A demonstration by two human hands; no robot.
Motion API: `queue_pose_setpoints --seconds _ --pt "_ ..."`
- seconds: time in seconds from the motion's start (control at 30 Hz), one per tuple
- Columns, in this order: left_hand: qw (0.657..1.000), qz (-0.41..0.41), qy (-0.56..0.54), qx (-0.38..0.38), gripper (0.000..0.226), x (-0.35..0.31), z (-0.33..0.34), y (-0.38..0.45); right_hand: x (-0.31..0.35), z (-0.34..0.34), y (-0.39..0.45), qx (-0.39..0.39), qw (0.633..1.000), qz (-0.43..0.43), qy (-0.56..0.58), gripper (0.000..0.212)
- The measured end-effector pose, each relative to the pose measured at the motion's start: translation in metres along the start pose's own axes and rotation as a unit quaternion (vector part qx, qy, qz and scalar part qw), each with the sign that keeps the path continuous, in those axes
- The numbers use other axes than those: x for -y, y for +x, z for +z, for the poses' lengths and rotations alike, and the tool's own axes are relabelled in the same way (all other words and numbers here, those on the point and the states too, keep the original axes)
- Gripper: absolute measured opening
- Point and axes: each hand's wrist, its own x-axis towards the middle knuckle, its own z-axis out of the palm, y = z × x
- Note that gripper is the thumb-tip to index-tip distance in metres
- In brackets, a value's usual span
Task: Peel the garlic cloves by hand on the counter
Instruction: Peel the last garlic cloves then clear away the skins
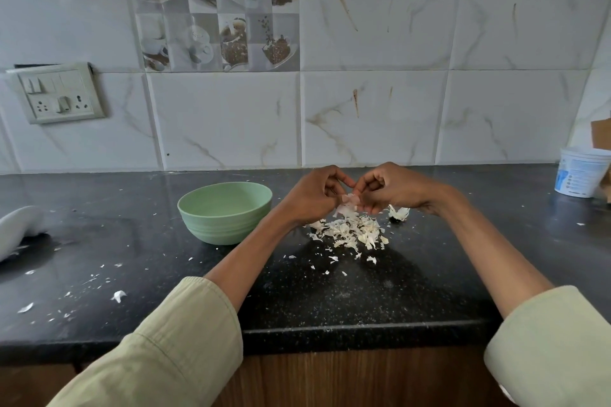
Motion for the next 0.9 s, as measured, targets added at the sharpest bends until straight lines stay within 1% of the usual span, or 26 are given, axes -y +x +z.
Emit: queue_pose_setpoints --seconds 0.2,0.33,0.4,0.5,0.53,0.63,0.7,0.8,0.9 --pt "1.0 -0.001 0.008 -0.002 0.024 0.0 -0.0011 0.0 -0.0008 0.0002 0.0018 -0.005 1.0 0.012 -0.016 0.018" --pt "1.0 -0.007 0.007 -0.003 0.025 0.0004 -0.0005 -0.0004 0.0003 0.0009 0.0009 -0.006 1.0 0.014 -0.02 0.015" --pt "1.0 -0.01 0.008 -0.008 0.026 0.0015 -0.0009 0.0 0.0033 0.0024 -0.0004 -0.012 1.0 0.014 -0.015 0.018" --pt "1.0 -0.017 0.01 -0.013 0.03 0.0027 -0.0011 0.0009 0.005 0.004 0.0008 -0.049 0.999 0.016 0.001 0.037" --pt "1.0 -0.019 0.012 -0.013 0.031 0.0026 -0.0009 0.0009 0.0046 0.0041 0.0014 -0.067 0.998 0.012 -0.001 0.041" --pt "0.999 -0.026 0.015 -0.013 0.032 0.0023 -0.0009 0.0012 0.0039 0.0028 0.0011 -0.099 0.995 -0.021 -0.016 0.038" --pt "0.999 -0.042 0.009 -0.02 0.033 0.0021 -0.0017 0.0012 0.0051 0.0017 -0.0011 -0.085 0.995 -0.042 -0.024 0.034" --pt "0.996 -0.071 -0.03 -0.042 0.038 0.0009 -0.0027 0.0 0.0071 0.0024 -0.0028 -0.04 0.997 -0.047 -0.041 0.032" --pt "0.989 -0.092 -0.11 -0.046 0.029 -0.0013 -0.0016 0.0003 0.0063 0.0045 -0.0004 -0.04 0.996 -0.067 -0.047 0.036"
